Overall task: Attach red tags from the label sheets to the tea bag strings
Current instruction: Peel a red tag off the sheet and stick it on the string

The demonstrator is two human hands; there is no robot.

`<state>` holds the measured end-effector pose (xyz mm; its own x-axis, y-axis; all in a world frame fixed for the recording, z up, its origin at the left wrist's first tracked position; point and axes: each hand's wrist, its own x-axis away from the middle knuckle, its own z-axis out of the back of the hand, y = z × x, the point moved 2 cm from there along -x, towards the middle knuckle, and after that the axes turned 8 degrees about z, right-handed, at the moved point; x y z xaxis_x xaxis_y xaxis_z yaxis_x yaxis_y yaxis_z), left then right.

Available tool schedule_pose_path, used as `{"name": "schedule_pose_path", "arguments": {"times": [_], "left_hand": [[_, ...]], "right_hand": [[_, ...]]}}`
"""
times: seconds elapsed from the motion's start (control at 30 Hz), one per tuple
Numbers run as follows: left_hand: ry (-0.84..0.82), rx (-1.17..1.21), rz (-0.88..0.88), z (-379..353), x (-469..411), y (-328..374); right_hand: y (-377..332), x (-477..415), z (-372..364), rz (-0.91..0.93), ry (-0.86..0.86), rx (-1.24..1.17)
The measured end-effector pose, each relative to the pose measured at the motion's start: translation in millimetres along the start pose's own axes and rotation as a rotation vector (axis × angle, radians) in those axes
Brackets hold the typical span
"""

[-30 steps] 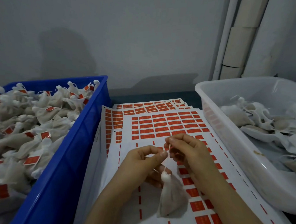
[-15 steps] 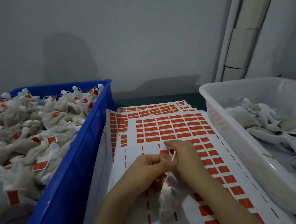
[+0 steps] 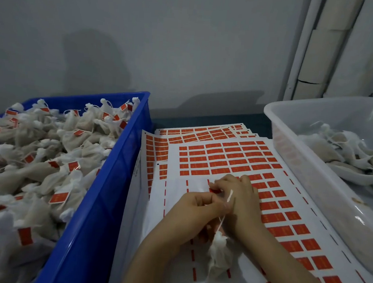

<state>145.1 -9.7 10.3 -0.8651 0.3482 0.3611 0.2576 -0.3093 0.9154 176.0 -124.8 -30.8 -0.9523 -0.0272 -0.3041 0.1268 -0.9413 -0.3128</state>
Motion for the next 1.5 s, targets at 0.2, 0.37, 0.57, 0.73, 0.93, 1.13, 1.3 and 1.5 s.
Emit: {"name": "schedule_pose_path", "arguments": {"times": [0.2,0.37,0.57,0.73,0.93,1.13,1.3,1.5], "left_hand": [[0.001,0.006,-0.014,-0.6,1.6,1.6],[0.01,0.007,-0.019,1.0,1.2,1.0],[0.021,-0.011,0.011,1.5,-0.4,-2.4],[0.026,-0.016,0.015,0.6,-0.9,-2.5],[0.053,0.068,-0.06,2.4,-3.3,-1.4],[0.091,0.184,-0.135,3.8,-2.1,0.2],[0.12,0.35,-0.11,6.8,-4.5,-0.7],[0.154,0.447,-0.076,8.7,-6.5,-1.3]], "right_hand": [[-3.7,-0.6,6.3,0.013,-0.001,-0.005],[-2.5,1.3,9.1,-0.007,0.002,-0.048],[1.2,-1.3,9.2,-0.02,-0.021,-0.107],[5.1,-3.2,5.9,-0.078,0.012,-0.179],[5.7,-6.1,0.9,-0.121,0.097,-0.142],[11.2,-3.6,9.3,-0.258,0.237,-0.44],[18.2,-1.2,17.5,-0.326,0.309,-0.588],[25.9,-0.1,28.4,-0.408,0.362,-0.762]]}}
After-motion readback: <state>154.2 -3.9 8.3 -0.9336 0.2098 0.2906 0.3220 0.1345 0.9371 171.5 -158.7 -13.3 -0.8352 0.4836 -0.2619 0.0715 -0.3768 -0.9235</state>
